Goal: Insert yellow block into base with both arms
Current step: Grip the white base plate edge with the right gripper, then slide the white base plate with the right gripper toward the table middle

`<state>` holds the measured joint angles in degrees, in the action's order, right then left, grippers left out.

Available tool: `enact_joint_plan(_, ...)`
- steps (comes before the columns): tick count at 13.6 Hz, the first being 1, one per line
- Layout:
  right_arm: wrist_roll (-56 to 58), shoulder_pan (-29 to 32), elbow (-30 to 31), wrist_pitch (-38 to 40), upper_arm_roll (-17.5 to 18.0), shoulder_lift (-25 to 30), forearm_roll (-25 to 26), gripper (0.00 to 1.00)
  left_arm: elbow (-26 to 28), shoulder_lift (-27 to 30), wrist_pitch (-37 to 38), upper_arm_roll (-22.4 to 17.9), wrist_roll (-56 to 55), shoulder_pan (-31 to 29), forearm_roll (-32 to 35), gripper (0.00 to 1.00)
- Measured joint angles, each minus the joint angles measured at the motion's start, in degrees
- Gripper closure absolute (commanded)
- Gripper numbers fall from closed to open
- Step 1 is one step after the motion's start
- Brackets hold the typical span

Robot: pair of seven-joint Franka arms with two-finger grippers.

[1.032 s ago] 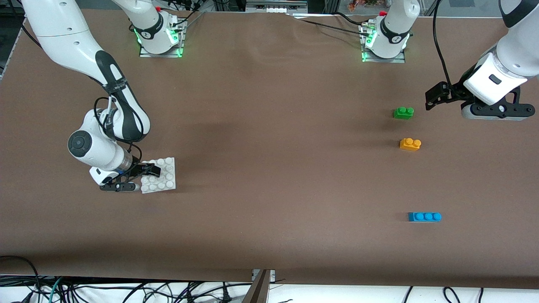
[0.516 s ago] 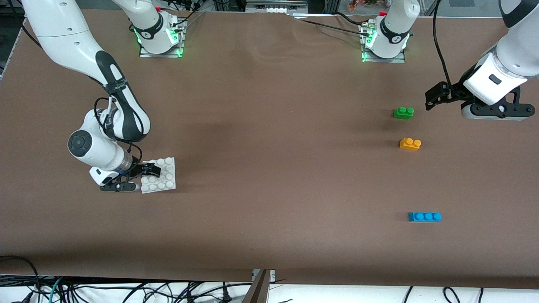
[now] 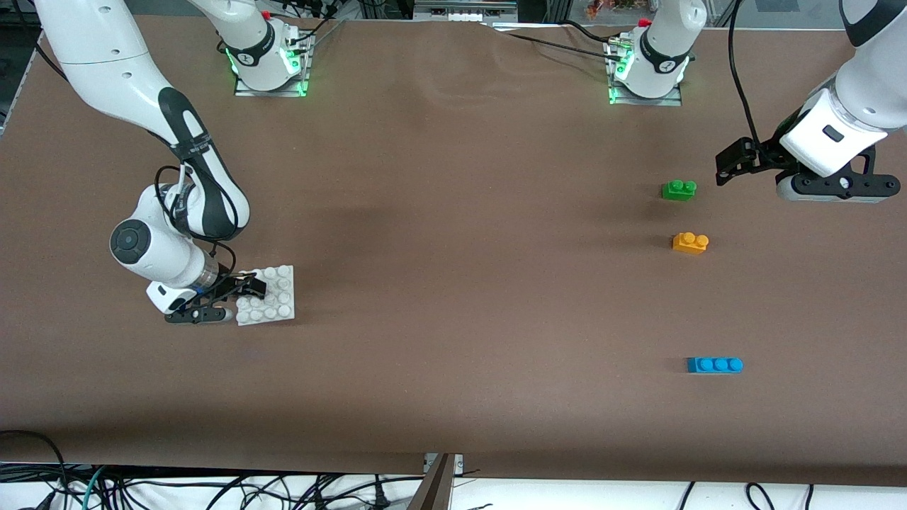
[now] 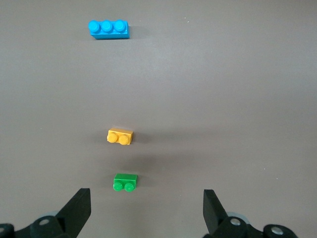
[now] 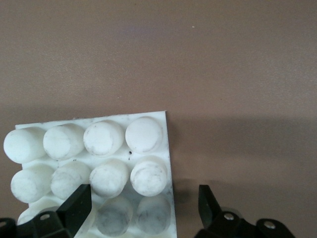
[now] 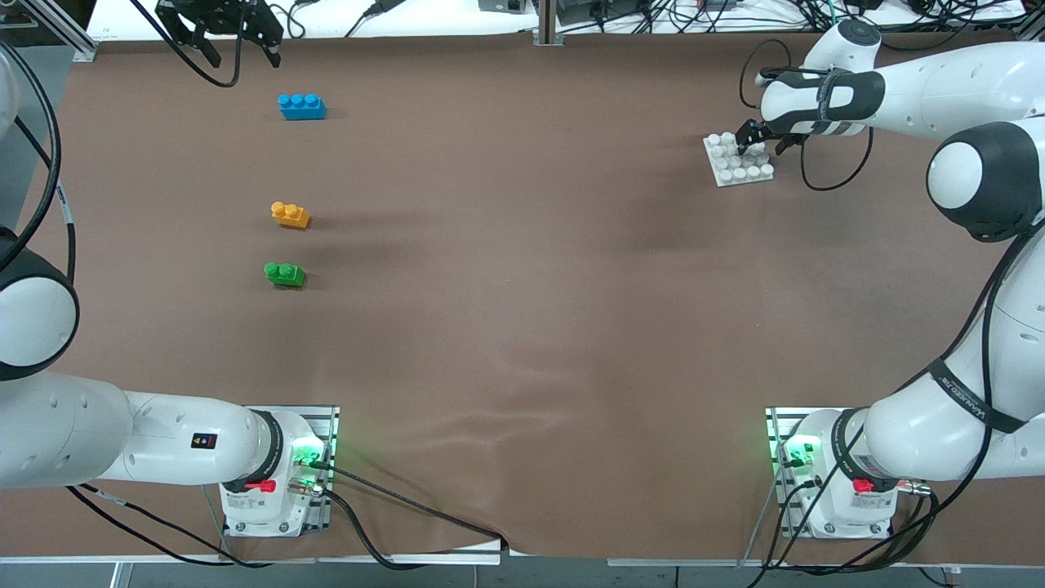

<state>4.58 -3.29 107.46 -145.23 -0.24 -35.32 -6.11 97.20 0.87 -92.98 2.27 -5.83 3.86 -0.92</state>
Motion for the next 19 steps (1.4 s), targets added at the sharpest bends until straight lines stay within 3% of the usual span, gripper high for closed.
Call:
enact_joint_plan(4, 0.0, 0.0, 0.0, -0.3, 0.1, -0.4, -1.4, 0.24, 0.0, 0.0, 0.0, 0.0, 0.0, 0.0, 0.0, 0.00)
enact_joint_plan(13, -1.0, -0.5, 0.0, -2.0, 0.0, -1.2, -1.7, 0.24, 0.0, 0.0, 0.0, 0.0, 0.0, 0.0, 0.0, 0.00)
enact_joint_plan(19, -6.3, -4.2, -0.6, -3.5, 0.0, -1.8, -1.7, 0.24, 0.0, 0.0, 0.0, 0.0, 0.0, 0.0, 0.0, 0.00)
